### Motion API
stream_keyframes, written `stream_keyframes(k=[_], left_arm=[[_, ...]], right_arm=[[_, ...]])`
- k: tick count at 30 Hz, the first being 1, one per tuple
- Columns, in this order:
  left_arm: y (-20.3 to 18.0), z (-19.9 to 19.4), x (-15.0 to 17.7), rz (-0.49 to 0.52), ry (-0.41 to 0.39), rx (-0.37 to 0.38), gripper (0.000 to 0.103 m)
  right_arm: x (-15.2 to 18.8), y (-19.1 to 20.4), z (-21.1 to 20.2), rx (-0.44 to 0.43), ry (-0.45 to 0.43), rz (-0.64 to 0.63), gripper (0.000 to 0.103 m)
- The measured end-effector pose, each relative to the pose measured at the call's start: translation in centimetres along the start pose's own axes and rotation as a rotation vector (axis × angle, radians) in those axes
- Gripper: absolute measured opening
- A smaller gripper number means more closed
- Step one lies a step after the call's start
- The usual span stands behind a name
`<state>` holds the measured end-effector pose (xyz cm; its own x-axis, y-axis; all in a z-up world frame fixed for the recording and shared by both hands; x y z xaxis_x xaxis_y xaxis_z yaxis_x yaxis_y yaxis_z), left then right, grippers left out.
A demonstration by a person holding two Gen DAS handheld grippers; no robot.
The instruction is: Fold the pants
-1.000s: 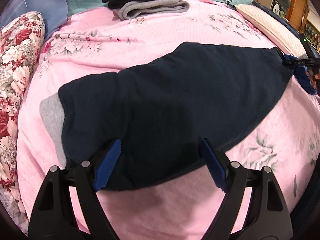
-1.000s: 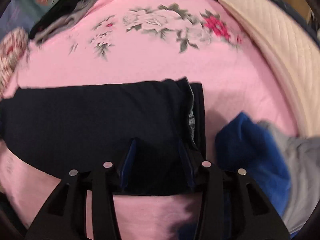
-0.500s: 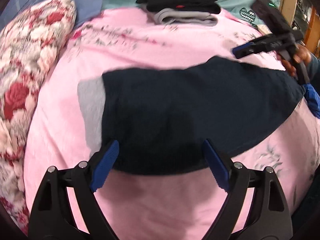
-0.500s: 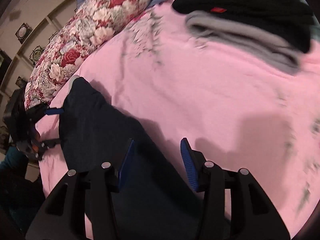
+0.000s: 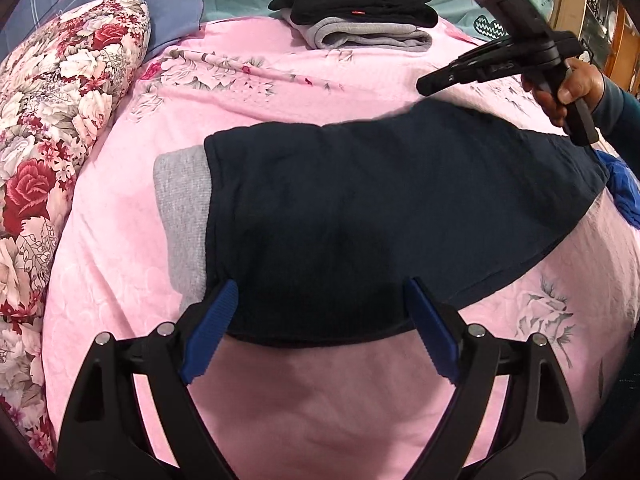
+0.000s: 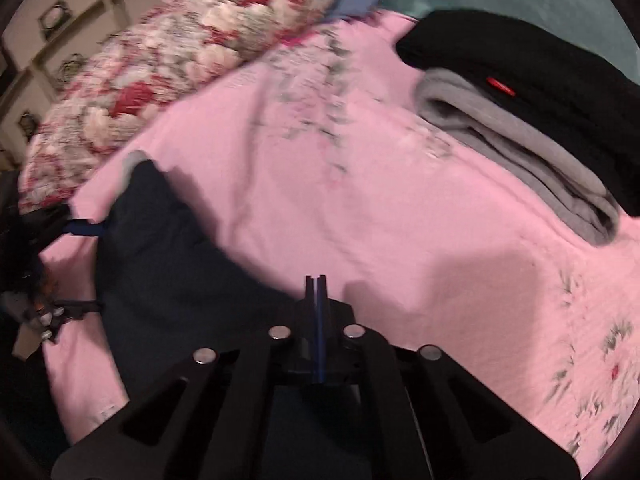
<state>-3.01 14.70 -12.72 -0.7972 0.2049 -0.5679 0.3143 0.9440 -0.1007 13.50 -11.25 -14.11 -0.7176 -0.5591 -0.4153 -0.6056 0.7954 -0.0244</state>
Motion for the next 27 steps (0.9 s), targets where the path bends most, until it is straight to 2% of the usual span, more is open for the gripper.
stream_keyframes(k=[2,4,7,8,10,13,16,17,19,21,22,25,27], left_arm=[[0.0,-0.3,-0.1,-0.008,0.003,0.007,0.087],[0.2,-1.4,-0.5,-0.026,-0.010,0.031,0.087],[1.0,-2.9,-2.2,-0.065,-0.070,0.048,0.087],[1.4,-3.2,-3.1,-0.082,-0.093,0.053,0.087],[2.2,-2.6,-5.0,-0.115,-0.117,0.033,0.087],[3.5,-0.2,-6.3,-0.145,-0.076,-0.024,0.087],[5.6,3.1,-5.2,-0.142,0.031,-0.140,0.089],[6.2,3.9,-4.5,-0.162,0.061,-0.123,0.090],[7.1,4.0,-4.1,-0.223,0.065,-0.075,0.091],[7.4,3.2,-4.2,-0.250,0.038,-0.059,0.091],[7.2,2.4,-4.4,-0.234,0.015,-0.080,0.091],[6.6,-0.2,-4.9,-0.187,-0.048,-0.112,0.089],[5.9,-2.0,-5.3,-0.180,-0.092,-0.097,0.090]], right_arm=[[0.7,-0.3,0.2,0.011,0.019,0.018,0.002],[0.5,0.0,-1.2,-0.018,-0.040,0.053,0.004],[0.2,2.3,-3.4,-0.119,-0.120,0.091,0.033],[0.3,3.7,-4.0,-0.168,-0.147,0.087,0.038],[0.9,6.4,-4.0,-0.215,-0.141,0.060,0.038],[3.5,9.6,-3.1,-0.260,-0.097,0.034,0.038],[7.4,11.1,-1.3,-0.302,0.009,0.072,0.038],[8.8,11.4,-1.1,-0.332,0.019,0.095,0.040],[10.6,11.7,-2.2,-0.356,-0.012,0.117,0.045],[11.7,11.5,-3.3,-0.351,0.007,0.144,0.044],[12.2,10.9,-4.3,-0.333,-0.003,0.171,0.044],[13.5,6.6,-7.9,-0.177,-0.112,0.238,0.045],[15.9,1.5,-10.5,-0.045,-0.167,0.368,0.046]])
Point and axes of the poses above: each gripper's, at about its wrist camera, not at the fingertips, and z roughly the way its jaws point, y to its left, x to its underside, the point moved 8 cm from there along z, roughly the way its jaws point, and after that the axes turned 8 degrees about -z, right-handed, at the moved point
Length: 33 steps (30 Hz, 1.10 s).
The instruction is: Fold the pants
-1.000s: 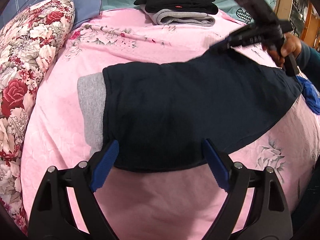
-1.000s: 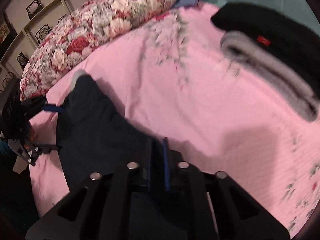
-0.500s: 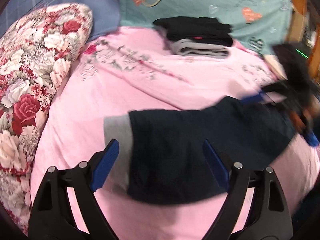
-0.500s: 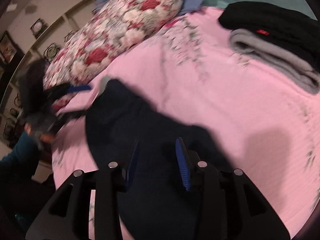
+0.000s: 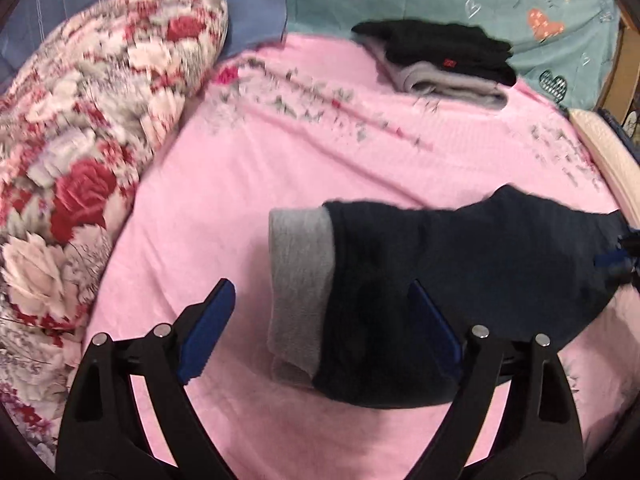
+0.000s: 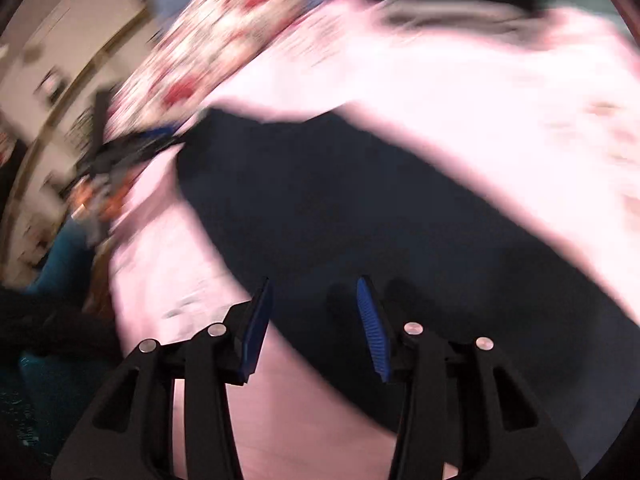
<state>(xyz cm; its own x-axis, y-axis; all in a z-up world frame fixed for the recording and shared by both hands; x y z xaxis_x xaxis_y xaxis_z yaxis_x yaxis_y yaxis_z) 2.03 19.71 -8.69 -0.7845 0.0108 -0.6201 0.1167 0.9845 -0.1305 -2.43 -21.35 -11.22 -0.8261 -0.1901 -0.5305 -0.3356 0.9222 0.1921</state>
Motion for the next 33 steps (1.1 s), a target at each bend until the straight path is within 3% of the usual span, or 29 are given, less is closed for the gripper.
stream_keyframes(k=[5,9,11,12,15,19,21,22,24,26,29,33], left_arm=[[-2.1,-1.0,0.2,0.038,-0.017,0.043,0.090],[-1.8,2.1,2.6,0.052,0.063,-0.006,0.090],[-0.7,3.6,3.8,0.039,0.118,-0.048,0.092],[-0.5,3.7,3.9,0.022,0.121,-0.032,0.092],[-0.3,2.3,3.0,-0.002,0.094,-0.033,0.090],[-2.5,0.1,1.5,0.061,0.028,-0.021,0.090],[-3.7,0.3,1.6,0.097,0.027,-0.022,0.090],[-4.0,0.6,1.9,0.107,0.036,-0.028,0.090],[-4.2,1.9,3.2,0.132,0.079,-0.058,0.090],[-3.5,3.1,4.5,0.167,0.103,-0.110,0.095],[-3.0,2.4,4.2,0.137,0.095,-0.089,0.095],[-3.9,0.9,3.6,0.131,0.059,-0.032,0.095]], right_arm=[[3.4,-10.8,-6.1,0.129,-0.112,0.319,0.046],[8.8,-18.6,-9.0,0.365,-0.072,0.466,0.049],[10.2,-20.3,-10.5,0.358,-0.126,0.510,0.045],[10.7,-20.8,-11.3,0.374,-0.143,0.541,0.046],[10.0,-20.4,-13.0,0.366,-0.221,0.547,0.049],[7.3,-19.8,-12.0,0.297,-0.265,0.529,0.054],[7.2,-20.8,-10.8,0.297,-0.240,0.570,0.054],[7.9,-22.3,-10.3,0.348,-0.213,0.604,0.054],[8.9,-23.1,-10.8,0.313,-0.231,0.649,0.051],[9.3,-22.3,-12.6,0.331,-0.248,0.651,0.052],[11.2,-19.5,-15.5,0.328,-0.269,0.651,0.059],[15.5,-16.4,-16.9,0.231,-0.292,0.784,0.060]])
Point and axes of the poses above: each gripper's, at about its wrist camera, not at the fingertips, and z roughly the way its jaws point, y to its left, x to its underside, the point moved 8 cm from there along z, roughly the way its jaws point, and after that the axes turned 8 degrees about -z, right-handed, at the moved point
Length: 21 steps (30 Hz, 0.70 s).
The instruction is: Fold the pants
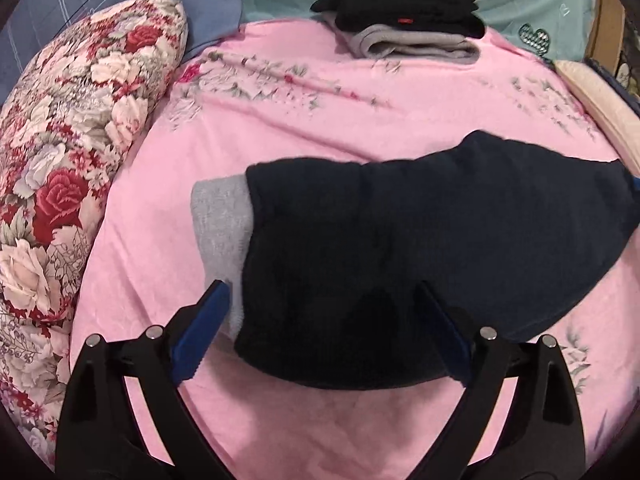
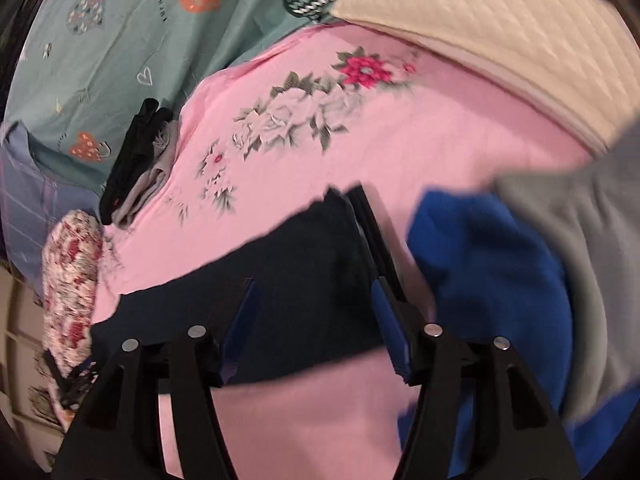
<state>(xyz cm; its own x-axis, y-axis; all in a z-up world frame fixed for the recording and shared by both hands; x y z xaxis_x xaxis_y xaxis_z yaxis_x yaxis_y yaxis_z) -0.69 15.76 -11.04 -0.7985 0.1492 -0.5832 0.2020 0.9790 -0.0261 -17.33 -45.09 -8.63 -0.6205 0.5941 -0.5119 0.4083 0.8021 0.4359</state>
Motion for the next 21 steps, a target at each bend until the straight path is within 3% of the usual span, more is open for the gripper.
stream_keyframes(k=[5,9,15,21], left_arm=[[-3.7,0.0,0.2,0.073,-0.012,0.080,0.095],[-4.3,2.0,1.1,0.125,0.017,0.018,0.095],[-3.6,1.4,0.6,0.095,0.009,0.038,0.095],[-3.9,1.2,0.4,0.102,0.006,0.041,0.095]], right_arm=[[2.7,0.6,-0.1,-0.008,0.051,0.036,0.060],[3.2,-0.4,1.0,0.063,0.070,0.076,0.060],[2.6,-1.7,2.3,0.121,0.083,0.151,0.060],[1.8,-1.9,3.9,0.145,0.111,0.224,0.083]])
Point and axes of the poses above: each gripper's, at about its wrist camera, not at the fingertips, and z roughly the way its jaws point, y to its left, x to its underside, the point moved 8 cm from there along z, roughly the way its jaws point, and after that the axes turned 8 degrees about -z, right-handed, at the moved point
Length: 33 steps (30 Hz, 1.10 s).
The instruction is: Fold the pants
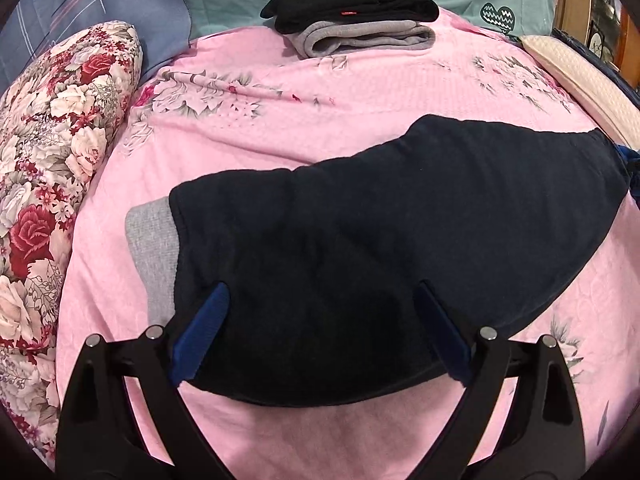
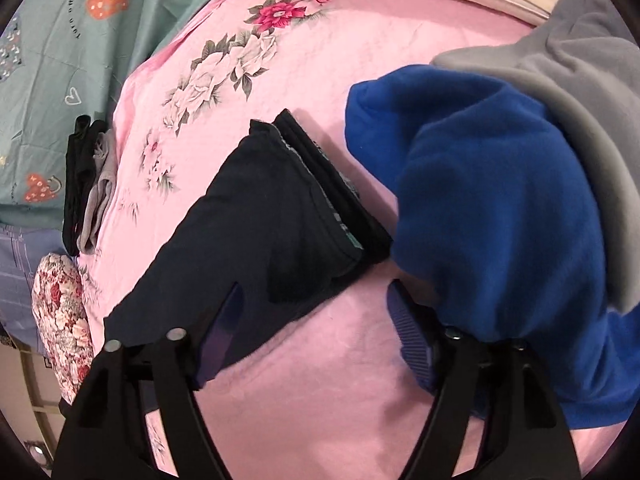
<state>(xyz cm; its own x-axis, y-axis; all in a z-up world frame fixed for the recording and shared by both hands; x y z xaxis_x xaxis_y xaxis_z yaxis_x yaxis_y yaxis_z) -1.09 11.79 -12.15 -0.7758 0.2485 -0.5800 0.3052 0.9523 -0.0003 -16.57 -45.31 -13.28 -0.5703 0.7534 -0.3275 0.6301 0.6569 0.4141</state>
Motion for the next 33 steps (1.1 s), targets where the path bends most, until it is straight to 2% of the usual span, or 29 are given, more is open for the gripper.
stream_keyframes(k=[3,6,10,12,15,17,20,25,27,29,30,32,33], left_arm=[[-0.1,0.1,-0.2,-0.003,-0.004,0.004,0.095],[-0.1,0.0,-0.2,-0.004,-0.009,0.012,0.095],[0.1,0.0,-0.1,-0.004,-0.010,0.016,0.095],[0.1,0.0,-0.1,-0.003,-0.010,0.016,0.095],[0.1,0.0,-0.2,-0.008,-0.013,0.016,0.095],[0.1,0.1,-0.1,-0.007,-0.013,0.011,0.095],[0.0,0.4,-0.1,-0.006,-0.007,0.001,0.095],[0.1,0.1,-0.3,-0.022,-0.015,0.005,0.095],[0.2,-0.1,-0.2,-0.025,-0.018,0.007,0.095],[0.4,-0.2,0.0,-0.027,-0.018,0.005,0.095],[0.4,-0.1,0.0,-0.029,-0.017,0.006,0.095],[0.4,0.0,0.0,-0.034,-0.018,0.007,0.095],[0.3,0.0,0.0,-0.038,-0.019,0.007,0.095]], right_arm=[[-0.8,0.0,0.5,-0.014,-0.026,0.044,0.093],[-1.2,0.2,0.1,-0.040,-0.091,0.058,0.094],[-0.8,1.6,-0.5,-0.123,-0.144,0.010,0.093],[-0.8,1.3,-1.5,-0.184,-0.209,0.033,0.093],[-0.2,1.1,-2.0,-0.240,-0.216,0.036,0.092],[0.6,1.2,-1.3,-0.167,-0.159,-0.012,0.087],[0.6,1.4,-0.2,-0.049,-0.114,-0.053,0.086],[-1.1,1.1,0.4,-0.051,-0.144,0.015,0.089],[-0.9,1.3,0.2,-0.083,-0.137,0.005,0.081],[-0.5,0.9,-0.1,-0.123,-0.139,0.014,0.056],[-0.3,0.3,-0.1,-0.136,-0.140,0.029,0.050],[-0.4,-0.7,0.1,-0.150,-0.148,0.058,0.024],[-0.4,-0.9,0.2,-0.173,-0.154,0.064,0.020]])
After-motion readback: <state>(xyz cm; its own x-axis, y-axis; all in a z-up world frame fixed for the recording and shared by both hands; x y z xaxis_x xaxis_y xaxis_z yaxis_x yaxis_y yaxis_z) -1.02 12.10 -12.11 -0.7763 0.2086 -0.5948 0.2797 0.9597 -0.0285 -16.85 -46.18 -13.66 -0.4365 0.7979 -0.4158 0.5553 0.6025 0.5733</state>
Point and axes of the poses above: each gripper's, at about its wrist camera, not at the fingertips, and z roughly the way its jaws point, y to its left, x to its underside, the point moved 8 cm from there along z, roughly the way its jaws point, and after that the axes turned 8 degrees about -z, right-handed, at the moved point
